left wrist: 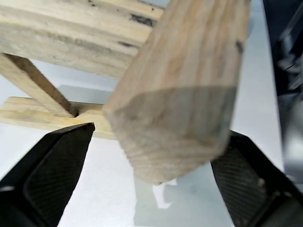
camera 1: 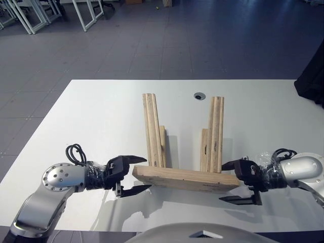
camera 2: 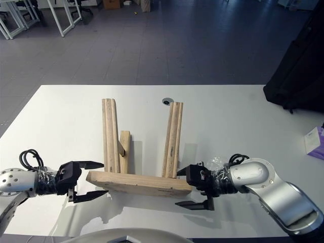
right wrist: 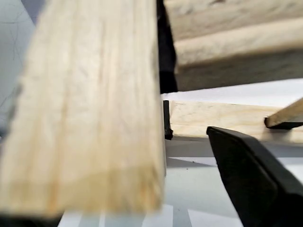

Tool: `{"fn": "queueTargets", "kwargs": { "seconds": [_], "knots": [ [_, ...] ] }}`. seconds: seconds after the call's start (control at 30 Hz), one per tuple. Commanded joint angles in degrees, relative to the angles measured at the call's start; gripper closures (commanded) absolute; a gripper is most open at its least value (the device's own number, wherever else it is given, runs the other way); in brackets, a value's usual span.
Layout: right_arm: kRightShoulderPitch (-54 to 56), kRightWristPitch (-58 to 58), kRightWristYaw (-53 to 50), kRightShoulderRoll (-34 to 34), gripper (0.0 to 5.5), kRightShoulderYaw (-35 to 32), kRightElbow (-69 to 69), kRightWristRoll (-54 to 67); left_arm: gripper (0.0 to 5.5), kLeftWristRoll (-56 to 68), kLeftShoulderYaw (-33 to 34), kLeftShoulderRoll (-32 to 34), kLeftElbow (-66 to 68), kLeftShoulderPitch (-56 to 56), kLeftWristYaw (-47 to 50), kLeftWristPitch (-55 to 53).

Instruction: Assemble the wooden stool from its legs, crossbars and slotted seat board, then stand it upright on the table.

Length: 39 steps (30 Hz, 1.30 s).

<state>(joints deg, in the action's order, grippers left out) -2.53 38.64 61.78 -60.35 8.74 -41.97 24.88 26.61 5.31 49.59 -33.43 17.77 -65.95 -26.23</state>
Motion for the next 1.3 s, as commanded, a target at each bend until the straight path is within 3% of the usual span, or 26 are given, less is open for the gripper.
{"fn": "queueTargets", "kwargs": {
  "seconds": [0.03, 0.4, 0.57, 0.73, 0.83, 0.9, 1.0, 1.1, 1.13, 1.3],
  "knots": [
    [3.5, 1.5, -1.8, 1.6, 1.89, 1.4, 2.2, -0.8, 2.06, 3.0, -1.1, 2.6, 0.2, -2.2, -1.5, -3.6],
    [7.9, 3.7, 4.0, 0.7, 3.88, 4.3, 4.5, 2.6, 3.71, 2.2, -4.5, 4.1, 3.9, -7.6, -0.7, -5.4],
    [14.1, 8.3, 2.8, 4.7, 4.0, 2.0, 6.5, 8.2, 3.79, 6.5, -2.8, 3.1, 3.7, -11.0, 1.0, -9.6],
    [25.4, 21.3, -3.1, 12.7, 4.0, -4.9, 8.3, 20.5, 3.79, 15.7, 2.0, 2.9, -0.5, -21.2, 6.2, -21.5],
    [35.3, 33.6, -4.7, 15.3, 4.0, -6.2, 13.2, 25.3, 3.79, 27.9, 2.7, 4.9, 3.5, -33.1, 6.2, -38.5],
    [41.1, 45.2, -4.4, 20.4, 4.0, -10.2, 19.4, 31.3, 3.79, 33.4, 2.7, 4.7, 6.7, -39.0, 4.4, -45.4],
    [52.5, 53.8, -7.6, 24.4, 4.0, -11.3, 42.7, 46.8, 3.79, 37.0, 1.2, 4.5, 15.4, -47.1, 2.1, -59.5],
    [67.1, 53.9, -4.3, 19.2, 4.0, 1.1, 71.2, 64.1, 3.79, 45.5, -4.1, 4.0, 33.5, -57.8, 1.3, -66.2],
    [69.4, 53.9, -4.2, 19.0, 4.0, 3.2, 77.3, 66.1, 3.79, 47.5, -5.8, 3.7, 38.0, -59.7, 2.2, -66.3],
    [71.5, 53.9, -11.1, 24.3, 4.0, 0.9, 101.2, 59.3, 3.79, 47.0, -11.0, -2.0, 61.8, -66.8, 8.7, -66.3]
  ]
}}
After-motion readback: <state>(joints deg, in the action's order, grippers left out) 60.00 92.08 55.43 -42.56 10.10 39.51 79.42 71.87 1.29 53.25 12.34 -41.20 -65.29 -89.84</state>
